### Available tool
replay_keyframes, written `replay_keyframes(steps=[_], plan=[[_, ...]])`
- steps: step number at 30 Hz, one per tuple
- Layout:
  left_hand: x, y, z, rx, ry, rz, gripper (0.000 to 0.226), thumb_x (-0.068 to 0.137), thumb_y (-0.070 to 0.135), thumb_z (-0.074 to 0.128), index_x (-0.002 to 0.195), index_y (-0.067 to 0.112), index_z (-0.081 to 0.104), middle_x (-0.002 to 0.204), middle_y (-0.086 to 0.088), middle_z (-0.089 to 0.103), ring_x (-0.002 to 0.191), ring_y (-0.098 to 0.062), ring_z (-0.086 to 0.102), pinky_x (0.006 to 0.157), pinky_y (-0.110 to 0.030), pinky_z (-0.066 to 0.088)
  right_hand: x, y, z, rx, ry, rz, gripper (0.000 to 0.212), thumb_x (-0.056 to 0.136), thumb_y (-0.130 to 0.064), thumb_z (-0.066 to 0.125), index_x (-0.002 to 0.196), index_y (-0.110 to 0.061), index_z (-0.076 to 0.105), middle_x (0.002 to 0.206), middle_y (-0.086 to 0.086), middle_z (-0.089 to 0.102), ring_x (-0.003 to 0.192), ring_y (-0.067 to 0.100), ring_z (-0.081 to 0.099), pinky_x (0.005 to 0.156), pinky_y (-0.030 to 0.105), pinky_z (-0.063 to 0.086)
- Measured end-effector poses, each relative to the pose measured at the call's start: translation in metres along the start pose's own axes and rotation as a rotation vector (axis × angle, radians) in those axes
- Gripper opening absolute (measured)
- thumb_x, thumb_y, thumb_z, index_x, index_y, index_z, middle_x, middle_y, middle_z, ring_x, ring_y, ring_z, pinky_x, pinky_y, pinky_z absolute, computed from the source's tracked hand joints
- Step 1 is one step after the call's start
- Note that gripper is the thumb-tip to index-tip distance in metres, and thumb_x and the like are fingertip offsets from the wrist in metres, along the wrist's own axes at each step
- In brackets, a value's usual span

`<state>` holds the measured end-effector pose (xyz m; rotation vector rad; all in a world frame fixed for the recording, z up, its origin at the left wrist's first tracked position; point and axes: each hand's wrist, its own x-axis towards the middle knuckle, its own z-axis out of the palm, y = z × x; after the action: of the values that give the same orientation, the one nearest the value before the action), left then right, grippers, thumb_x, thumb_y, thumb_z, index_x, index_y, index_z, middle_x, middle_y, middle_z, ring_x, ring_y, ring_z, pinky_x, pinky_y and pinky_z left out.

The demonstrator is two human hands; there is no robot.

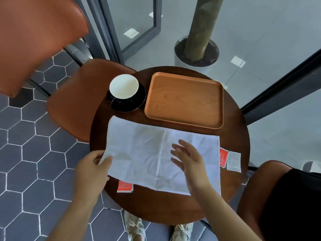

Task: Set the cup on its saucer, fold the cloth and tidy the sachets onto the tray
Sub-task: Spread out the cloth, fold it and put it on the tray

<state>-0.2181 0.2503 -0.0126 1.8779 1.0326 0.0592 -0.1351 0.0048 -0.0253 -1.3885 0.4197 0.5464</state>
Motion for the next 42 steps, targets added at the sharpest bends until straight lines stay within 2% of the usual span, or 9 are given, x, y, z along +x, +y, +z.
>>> replay_keyframes(steps=[4,9,12,18,21,25,33,36,42], plan=[[-0.010,0.012,-0.001,0.069,0.055,0.073,0.017,0.090,0.027,0.066,0.081,0.042,0.065,0.082,0.015,0.072,0.077,-0.016,0.069,0.065,-0.046,0.060,0.014,0.004,0.044,0.125,-0.067,0.121,0.036,0.097,-0.018,0.063,0.132,-0.021,0.057,0.128,0.001,0.064,0.119,0.014,0.062,0.109,0.037,0.046],[-0.028,0.030,0.001,0.204,0.125,0.213,0.008,0.090,0.028,0.066,0.095,0.035,0.067,0.076,0.024,0.060,0.070,-0.004,0.058,0.056,-0.020,0.039,0.021,0.008,0.043,0.113,-0.048,0.142,0.026,0.097,-0.019,0.062,0.123,-0.020,0.060,0.126,0.003,0.066,0.116,0.016,0.063,0.106,0.038,0.049],[-0.039,0.038,0.008,0.305,0.170,0.318,0.009,0.089,0.024,0.068,0.097,0.027,0.071,0.073,0.022,0.056,0.062,0.001,0.049,0.055,-0.014,0.032,0.023,-0.007,0.046,0.093,-0.069,0.092,0.022,0.099,-0.028,0.061,0.115,-0.014,0.066,0.117,0.009,0.072,0.108,0.022,0.070,0.097,0.038,0.055],[-0.055,0.046,0.027,0.375,0.125,0.530,0.016,0.080,0.011,0.075,0.095,0.016,0.073,0.086,0.002,0.069,0.073,-0.025,0.066,0.061,-0.026,0.041,0.032,-0.052,0.075,-0.392,-0.145,-0.093,0.057,0.074,-0.071,0.068,0.090,-0.017,0.072,0.080,0.002,0.076,0.070,0.020,0.074,0.060,0.035,0.062],[-0.064,0.050,0.037,0.366,0.090,0.617,0.018,0.077,0.010,0.078,0.094,0.014,0.072,0.085,0.000,0.069,0.071,-0.027,0.068,0.055,-0.031,0.050,0.043,-0.064,0.079,-0.656,-0.112,-0.191,0.049,0.077,-0.055,0.074,0.064,-0.011,0.058,0.058,0.001,0.069,0.054,0.021,0.071,0.050,0.034,0.059],[-0.075,0.053,0.049,0.343,0.063,0.680,0.015,0.077,0.015,0.080,0.089,0.016,0.071,0.080,0.001,0.065,0.065,-0.025,0.064,0.048,-0.036,0.052,0.052,-0.071,0.059,-0.774,-0.026,-0.267,0.021,0.080,-0.021,0.064,0.069,-0.004,0.063,0.054,0.006,0.068,0.045,0.020,0.066,0.052,0.042,0.061],[-0.111,0.063,0.094,0.305,-0.060,0.844,0.014,0.077,0.013,0.078,0.087,0.018,0.071,0.076,0.004,0.065,0.066,-0.020,0.061,0.054,-0.033,0.053,0.048,-0.079,-0.011,-0.637,0.039,-0.231,0.023,0.085,-0.016,0.065,0.068,-0.002,0.061,0.057,0.002,0.057,0.049,0.013,0.058,0.042,0.022,0.047],[-0.123,0.065,0.113,0.319,-0.132,0.869,0.019,0.073,0.013,0.083,0.087,0.019,0.071,0.076,0.003,0.066,0.066,-0.019,0.061,0.055,-0.030,0.055,0.044,-0.076,-0.038,-0.647,0.048,-0.223,0.020,0.087,-0.019,0.063,0.080,0.000,0.067,0.073,0.018,0.066,0.062,0.021,0.061,0.051,0.035,0.056],[-0.143,0.057,0.148,0.375,-0.233,0.911,0.025,0.067,0.017,0.087,0.086,0.020,0.072,0.076,0.004,0.067,0.066,-0.015,0.062,0.054,-0.022,0.052,0.042,-0.053,-0.087,-0.587,0.139,-0.151,0.017,0.093,-0.022,0.063,0.085,-0.009,0.070,0.086,0.011,0.072,0.081,0.030,0.070,0.065,0.044,0.061]])
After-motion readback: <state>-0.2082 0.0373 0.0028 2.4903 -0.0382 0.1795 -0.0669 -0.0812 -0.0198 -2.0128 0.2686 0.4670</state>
